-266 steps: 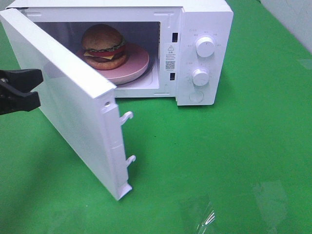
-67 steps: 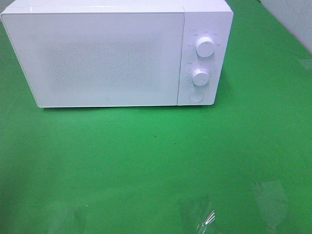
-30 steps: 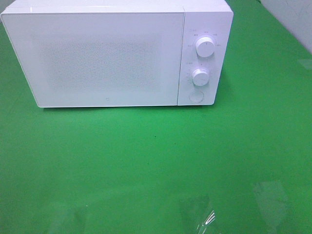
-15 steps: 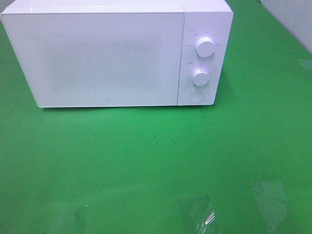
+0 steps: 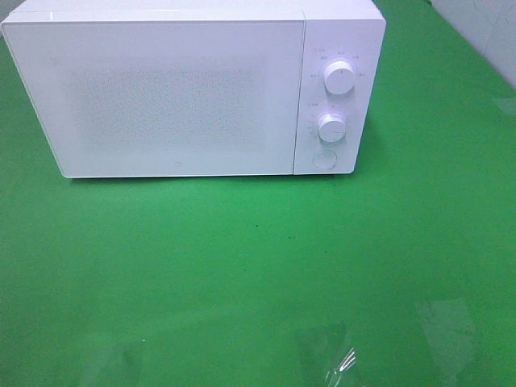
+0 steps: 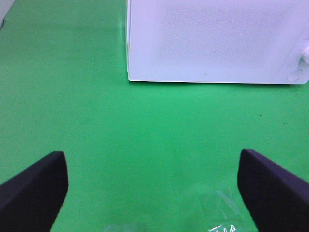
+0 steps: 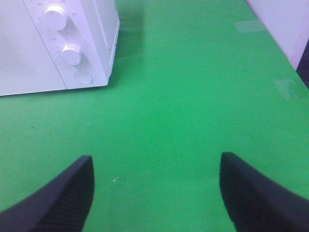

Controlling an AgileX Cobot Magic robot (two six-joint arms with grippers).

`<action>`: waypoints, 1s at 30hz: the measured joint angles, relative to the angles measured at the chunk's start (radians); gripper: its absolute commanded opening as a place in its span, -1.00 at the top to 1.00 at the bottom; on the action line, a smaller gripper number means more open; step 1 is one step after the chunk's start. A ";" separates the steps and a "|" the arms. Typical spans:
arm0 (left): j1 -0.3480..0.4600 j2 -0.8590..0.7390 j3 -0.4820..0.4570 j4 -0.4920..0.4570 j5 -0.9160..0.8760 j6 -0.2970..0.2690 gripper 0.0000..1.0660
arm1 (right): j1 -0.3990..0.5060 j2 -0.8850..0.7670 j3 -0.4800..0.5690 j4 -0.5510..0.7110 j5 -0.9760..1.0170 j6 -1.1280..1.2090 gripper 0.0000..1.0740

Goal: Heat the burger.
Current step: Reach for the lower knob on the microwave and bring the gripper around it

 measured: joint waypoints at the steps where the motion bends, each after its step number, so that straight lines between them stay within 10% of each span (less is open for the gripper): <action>1: 0.000 0.000 0.000 0.000 0.000 0.000 -0.64 | 0.000 0.000 0.000 0.000 0.000 0.000 -0.29; 30: 0.000 0.000 0.000 0.000 0.001 0.000 -0.64 | 0.000 0.154 -0.018 -0.001 -0.229 0.001 -0.42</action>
